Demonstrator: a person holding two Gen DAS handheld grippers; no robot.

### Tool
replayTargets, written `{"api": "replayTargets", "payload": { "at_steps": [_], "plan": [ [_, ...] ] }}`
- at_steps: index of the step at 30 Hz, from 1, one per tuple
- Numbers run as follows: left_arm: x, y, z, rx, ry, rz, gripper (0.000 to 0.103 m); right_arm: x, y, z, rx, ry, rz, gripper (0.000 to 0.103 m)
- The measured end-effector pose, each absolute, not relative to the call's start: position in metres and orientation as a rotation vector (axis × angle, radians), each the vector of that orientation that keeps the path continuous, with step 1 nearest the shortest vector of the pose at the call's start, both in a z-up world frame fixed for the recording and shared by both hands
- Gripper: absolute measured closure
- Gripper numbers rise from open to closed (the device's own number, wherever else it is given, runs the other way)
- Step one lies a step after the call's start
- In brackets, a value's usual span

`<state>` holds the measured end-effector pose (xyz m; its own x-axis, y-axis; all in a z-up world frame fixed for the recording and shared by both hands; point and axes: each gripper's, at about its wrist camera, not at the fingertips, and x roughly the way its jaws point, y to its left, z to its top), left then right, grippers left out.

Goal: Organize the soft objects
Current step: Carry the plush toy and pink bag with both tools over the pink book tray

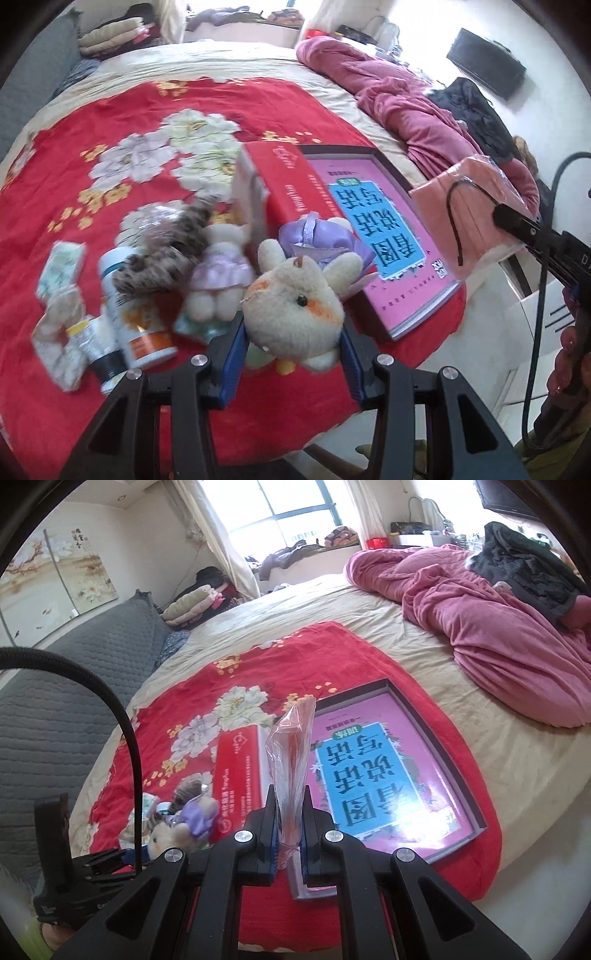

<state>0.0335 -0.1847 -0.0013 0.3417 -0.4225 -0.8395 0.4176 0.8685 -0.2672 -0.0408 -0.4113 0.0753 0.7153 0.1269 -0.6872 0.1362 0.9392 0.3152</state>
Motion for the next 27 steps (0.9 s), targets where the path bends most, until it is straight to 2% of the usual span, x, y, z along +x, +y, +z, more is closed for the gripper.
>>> {"api": "replayTargets", "payload": {
  "at_steps": [15,27],
  "plan": [
    [0.039,-0.255,0.034,0.046,0.999,-0.6,0.057,-0.04,-0.454,0.066,0.395,0.786,-0.056,0.094],
    [0.039,-0.326,-0.012,0.086,1.088,-0.613,0.056,-0.036,-0.495,0.017,0.425,0.887,-0.113,0.093]
  ]
}}
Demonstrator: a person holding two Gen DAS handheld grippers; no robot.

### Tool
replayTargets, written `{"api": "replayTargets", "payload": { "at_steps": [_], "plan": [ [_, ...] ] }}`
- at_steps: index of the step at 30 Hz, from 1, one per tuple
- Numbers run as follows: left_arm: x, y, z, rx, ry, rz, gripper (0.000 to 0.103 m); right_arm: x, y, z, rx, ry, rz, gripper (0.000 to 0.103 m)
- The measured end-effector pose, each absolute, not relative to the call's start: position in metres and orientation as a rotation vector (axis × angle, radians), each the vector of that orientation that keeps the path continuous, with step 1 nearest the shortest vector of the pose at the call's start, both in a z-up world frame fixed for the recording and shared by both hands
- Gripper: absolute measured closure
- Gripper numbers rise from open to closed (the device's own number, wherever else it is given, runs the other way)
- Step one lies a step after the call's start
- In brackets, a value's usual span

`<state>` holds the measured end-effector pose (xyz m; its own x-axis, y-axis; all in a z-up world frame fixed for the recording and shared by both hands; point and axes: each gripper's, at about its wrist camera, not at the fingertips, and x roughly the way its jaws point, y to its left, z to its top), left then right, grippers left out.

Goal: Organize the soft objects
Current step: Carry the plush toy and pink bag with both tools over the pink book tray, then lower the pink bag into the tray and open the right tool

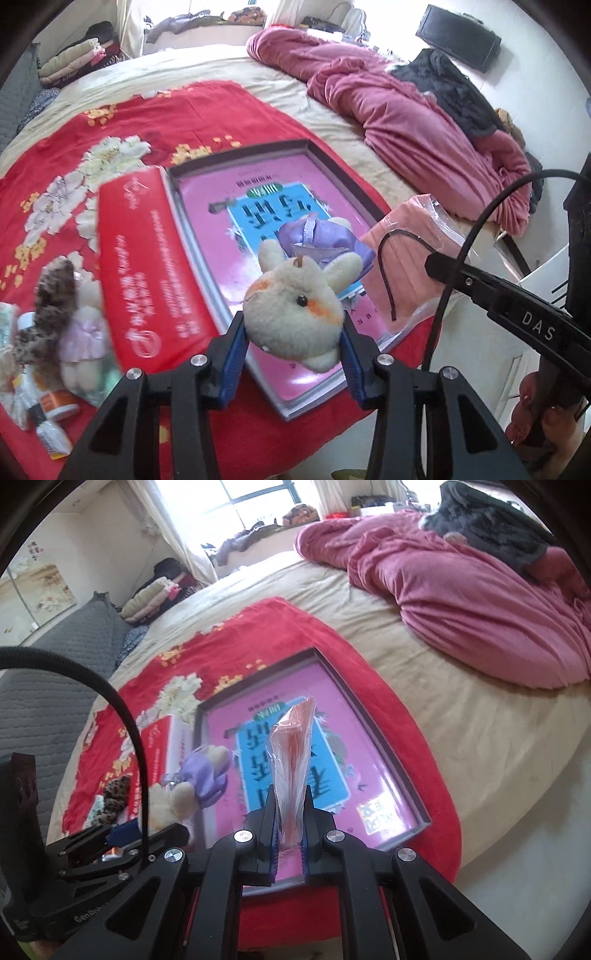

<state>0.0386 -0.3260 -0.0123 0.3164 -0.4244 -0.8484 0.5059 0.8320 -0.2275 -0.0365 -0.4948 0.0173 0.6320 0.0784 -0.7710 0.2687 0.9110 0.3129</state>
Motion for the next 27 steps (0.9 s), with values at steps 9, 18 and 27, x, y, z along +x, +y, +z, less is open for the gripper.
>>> {"api": "replayTargets", "payload": {
  "at_steps": [9,18,27],
  "plan": [
    [0.043,-0.346,-0.041,0.131,1.14,-0.598,0.056,-0.03,-0.511,-0.012,0.441,0.953,-0.135,0.091],
    [0.04,-0.355,-0.053,0.161,1.163,-0.599,0.056,-0.017,-0.513,-0.032,0.379,1.028,-0.187,0.071],
    [0.038,-0.358,-0.065,0.168,1.193,-0.584,0.055,-0.019,-0.511,-0.032,0.262,1.043,-0.256,0.052]
  ]
}}
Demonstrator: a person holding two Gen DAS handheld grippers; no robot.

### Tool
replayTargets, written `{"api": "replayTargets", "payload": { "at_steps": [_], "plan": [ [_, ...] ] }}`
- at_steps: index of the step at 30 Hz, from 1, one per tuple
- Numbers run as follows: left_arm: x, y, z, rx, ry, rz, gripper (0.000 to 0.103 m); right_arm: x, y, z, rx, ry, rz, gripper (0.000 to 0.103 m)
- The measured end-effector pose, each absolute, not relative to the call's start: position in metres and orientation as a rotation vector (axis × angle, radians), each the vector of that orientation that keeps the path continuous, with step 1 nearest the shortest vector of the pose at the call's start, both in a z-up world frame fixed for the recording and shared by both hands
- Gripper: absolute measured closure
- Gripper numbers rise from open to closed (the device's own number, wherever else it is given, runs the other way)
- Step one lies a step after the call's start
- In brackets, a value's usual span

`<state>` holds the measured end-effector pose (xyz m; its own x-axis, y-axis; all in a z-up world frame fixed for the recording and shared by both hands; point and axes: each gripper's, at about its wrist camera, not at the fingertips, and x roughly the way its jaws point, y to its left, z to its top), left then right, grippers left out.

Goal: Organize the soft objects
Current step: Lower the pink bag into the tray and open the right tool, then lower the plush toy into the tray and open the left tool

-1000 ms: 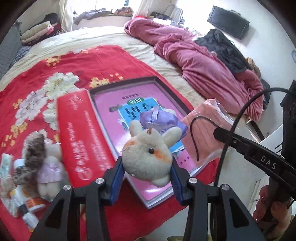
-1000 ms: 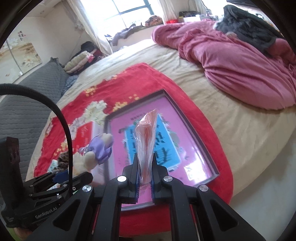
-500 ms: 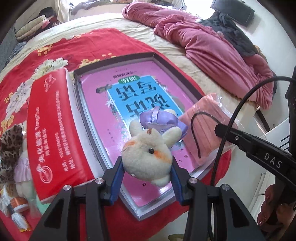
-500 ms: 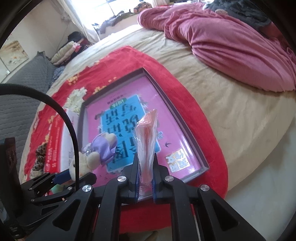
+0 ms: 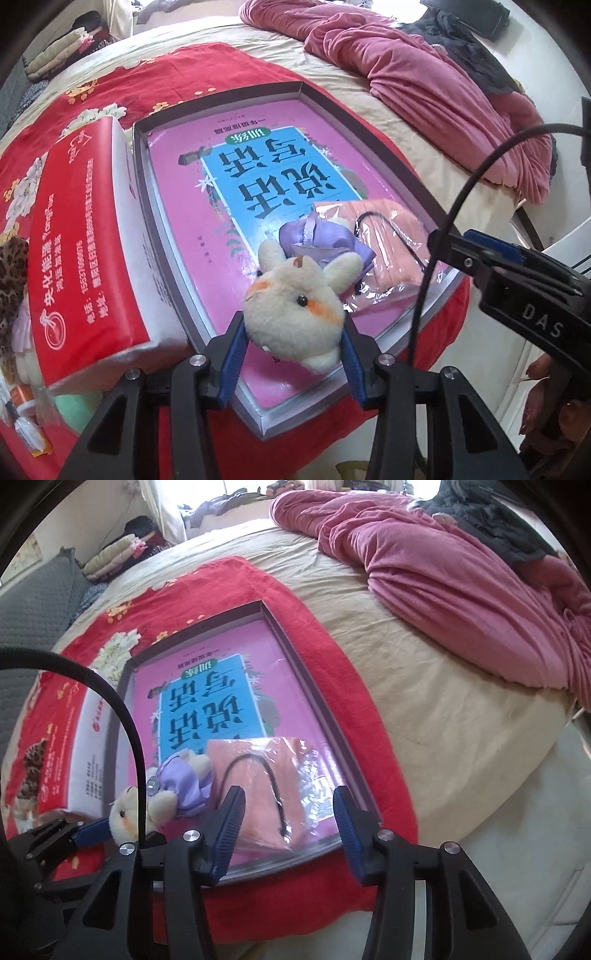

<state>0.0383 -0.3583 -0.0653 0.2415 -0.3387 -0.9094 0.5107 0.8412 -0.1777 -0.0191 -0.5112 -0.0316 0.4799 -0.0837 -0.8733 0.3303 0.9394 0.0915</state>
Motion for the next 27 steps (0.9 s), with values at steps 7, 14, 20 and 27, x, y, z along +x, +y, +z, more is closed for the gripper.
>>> {"api": "replayTargets", "payload": {
  "at_steps": [7,14,20,27],
  "plan": [
    [0.037,-0.359,-0.068,0.174,1.194,-0.574,0.054,-0.029,-0.518,-0.026,0.283,1.03,-0.278,0.051],
    [0.036,-0.357,-0.067,0.166,1.202,-0.571,0.053,-0.034,-0.521,-0.017,0.29,1.015,-0.292,0.05],
    [0.035,-0.357,-0.065,0.17,1.204,-0.575,0.052,-0.037,-0.521,-0.011,0.292,1.005,-0.296,0.044],
    [0.036,-0.356,-0.061,0.162,1.202,-0.584,0.049,-0.039,-0.521,-0.009,0.291,1.003,-0.289,0.043]
  ]
}}
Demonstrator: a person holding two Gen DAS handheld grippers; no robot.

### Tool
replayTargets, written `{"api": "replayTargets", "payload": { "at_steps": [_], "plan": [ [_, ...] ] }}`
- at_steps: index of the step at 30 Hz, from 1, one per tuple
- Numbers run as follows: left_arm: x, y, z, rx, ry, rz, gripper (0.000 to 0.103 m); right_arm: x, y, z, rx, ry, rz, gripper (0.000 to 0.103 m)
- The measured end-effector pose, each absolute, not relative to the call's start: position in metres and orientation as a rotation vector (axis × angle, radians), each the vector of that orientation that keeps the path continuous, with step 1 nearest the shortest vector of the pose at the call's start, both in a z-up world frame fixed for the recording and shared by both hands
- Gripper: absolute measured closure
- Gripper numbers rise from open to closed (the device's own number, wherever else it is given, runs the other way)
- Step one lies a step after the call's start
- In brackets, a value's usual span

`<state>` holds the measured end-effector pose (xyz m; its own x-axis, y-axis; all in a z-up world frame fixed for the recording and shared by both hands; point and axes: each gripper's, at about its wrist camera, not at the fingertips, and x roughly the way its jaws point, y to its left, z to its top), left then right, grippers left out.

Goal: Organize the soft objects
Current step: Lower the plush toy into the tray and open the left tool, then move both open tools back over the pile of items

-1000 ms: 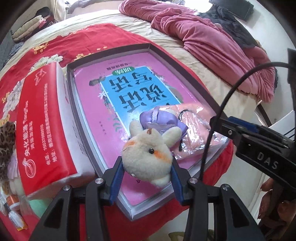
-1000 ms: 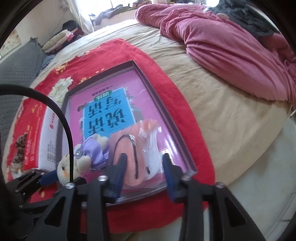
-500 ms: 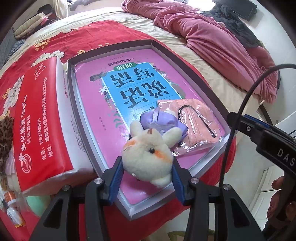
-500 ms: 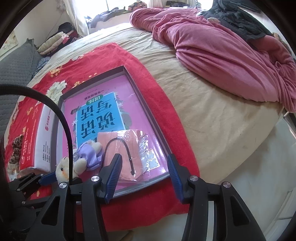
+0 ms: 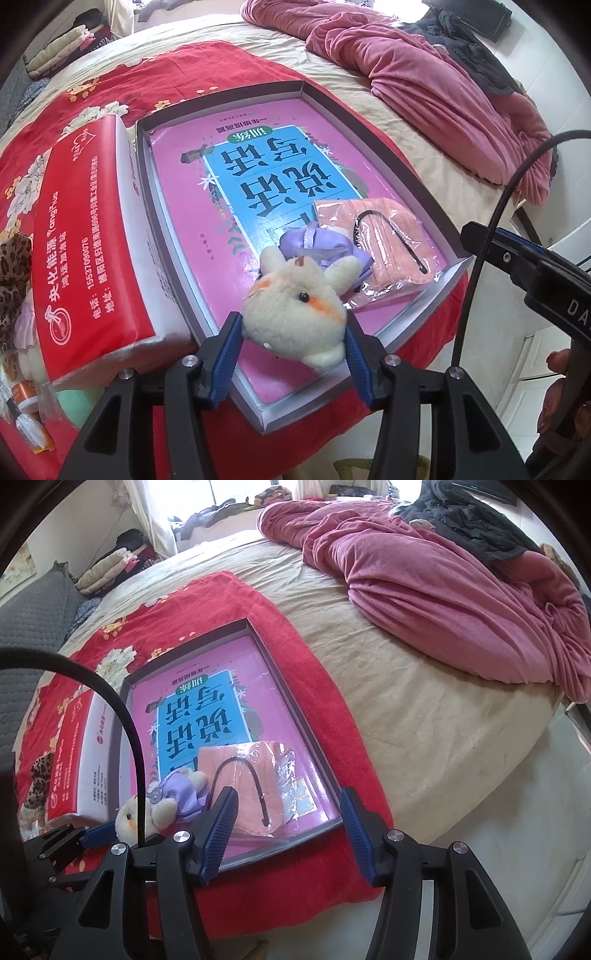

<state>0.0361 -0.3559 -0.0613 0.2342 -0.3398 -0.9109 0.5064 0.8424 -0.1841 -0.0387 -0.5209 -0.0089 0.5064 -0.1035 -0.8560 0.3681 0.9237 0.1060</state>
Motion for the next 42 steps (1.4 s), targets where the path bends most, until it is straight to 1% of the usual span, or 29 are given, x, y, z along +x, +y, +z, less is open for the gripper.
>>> {"api": "replayTargets", "payload": {
  "at_steps": [4,7,12,15,20,31,42],
  "plan": [
    [0.036,-0.355,-0.057,0.158,1.196,-0.59,0.046,-0.039,-0.521,-0.007,0.296,1.001,-0.286,0.042],
    [0.035,-0.356,-0.053,0.156,1.188,-0.597,0.044,-0.039,-0.522,-0.005,0.291,1.003,-0.29,0.038],
    [0.033,-0.354,-0.04,0.15,1.159,-0.605,0.04,-0.038,-0.519,0.0,0.274,0.994,-0.296,0.037],
    [0.031,-0.351,-0.031,0.143,1.139,-0.601,0.038,-0.038,-0.518,0.003,0.262,0.99,-0.307,0.032],
    [0.031,-0.345,-0.021,0.127,1.128,-0.593,0.037,-0.038,-0.514,0.009,0.242,0.981,-0.314,0.03],
    [0.025,-0.327,0.002,0.094,1.094,-0.585,0.037,-0.038,-0.502,0.021,0.23,0.973,-0.301,0.03],
    [0.022,-0.285,0.027,0.043,1.042,-0.543,0.037,-0.04,-0.474,0.042,0.178,0.936,-0.281,0.028]
  ]
}}
